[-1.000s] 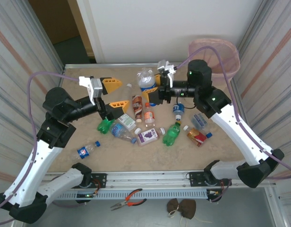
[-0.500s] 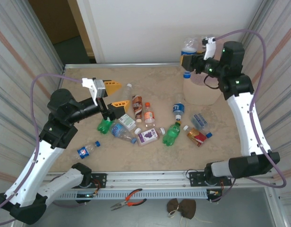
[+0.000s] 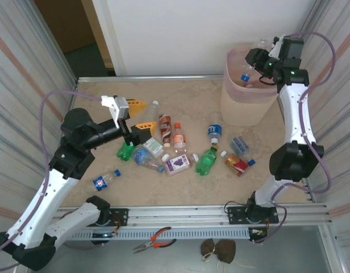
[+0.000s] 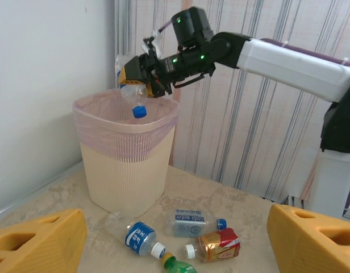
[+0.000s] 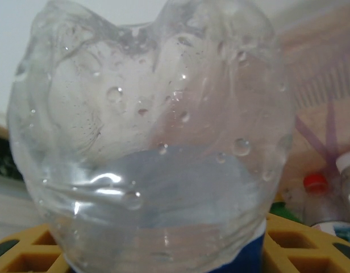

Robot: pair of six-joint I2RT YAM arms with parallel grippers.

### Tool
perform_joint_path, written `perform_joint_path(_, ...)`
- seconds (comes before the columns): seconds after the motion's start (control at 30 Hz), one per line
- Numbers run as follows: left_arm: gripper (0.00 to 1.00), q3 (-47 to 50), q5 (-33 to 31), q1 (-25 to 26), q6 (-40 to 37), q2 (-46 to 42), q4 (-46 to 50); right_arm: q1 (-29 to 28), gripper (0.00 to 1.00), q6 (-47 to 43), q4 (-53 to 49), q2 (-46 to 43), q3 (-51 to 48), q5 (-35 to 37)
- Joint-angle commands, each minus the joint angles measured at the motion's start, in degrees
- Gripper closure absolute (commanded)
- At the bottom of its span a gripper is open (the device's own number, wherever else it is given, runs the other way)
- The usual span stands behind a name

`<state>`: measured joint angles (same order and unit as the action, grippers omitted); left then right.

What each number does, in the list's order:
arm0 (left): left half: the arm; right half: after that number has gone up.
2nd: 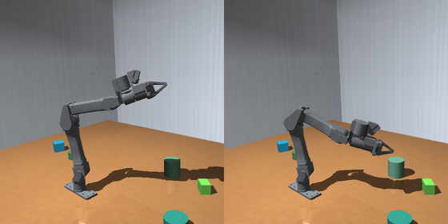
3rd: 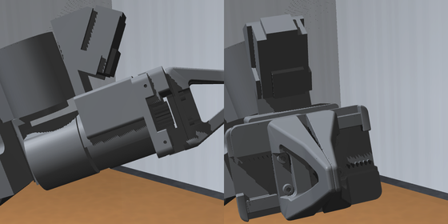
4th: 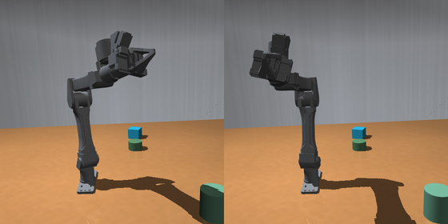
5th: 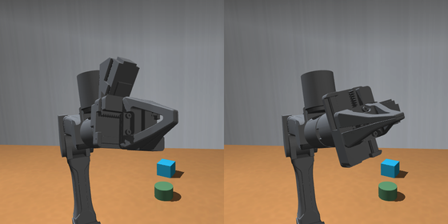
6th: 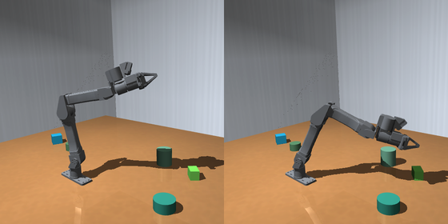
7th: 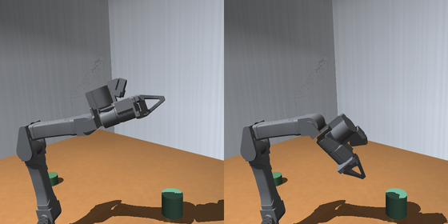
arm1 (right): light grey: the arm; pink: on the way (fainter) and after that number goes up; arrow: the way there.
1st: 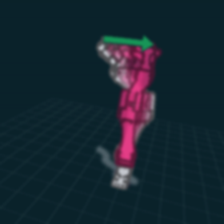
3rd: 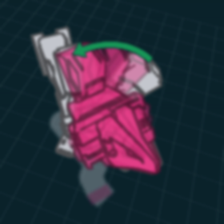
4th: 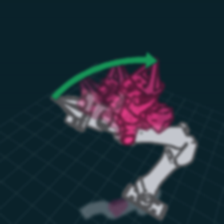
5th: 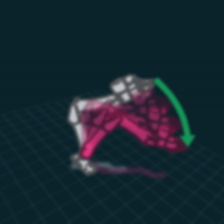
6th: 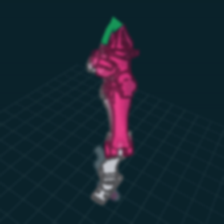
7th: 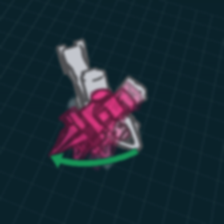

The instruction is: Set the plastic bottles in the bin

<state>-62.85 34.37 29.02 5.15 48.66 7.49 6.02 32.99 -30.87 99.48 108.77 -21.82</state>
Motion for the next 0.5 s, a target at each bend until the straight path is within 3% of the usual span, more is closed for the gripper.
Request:
perform_joint_path(0.0, 0.17, 0.8, -0.8, 0.2, 0.9, -1.7, -1.1, 0.3, 0.63, 15.8, 1.7, 2.9, 1.8, 2.2)
perform_joint_path(0.3, 0.17, 3.4, -2.8, 0.3, 1.5, -4.5, -0.6, -3.3, 0.57, 37.5, -5.7, 12.1, 9.8, 17.9)
perform_joint_path(0.47, 0.17, 4.2, -3.4, 0.2, 2.0, -5.1, -0.6, -4.3, 0.54, 44.8, -13.1, 18.7, 18.3, 21.9)
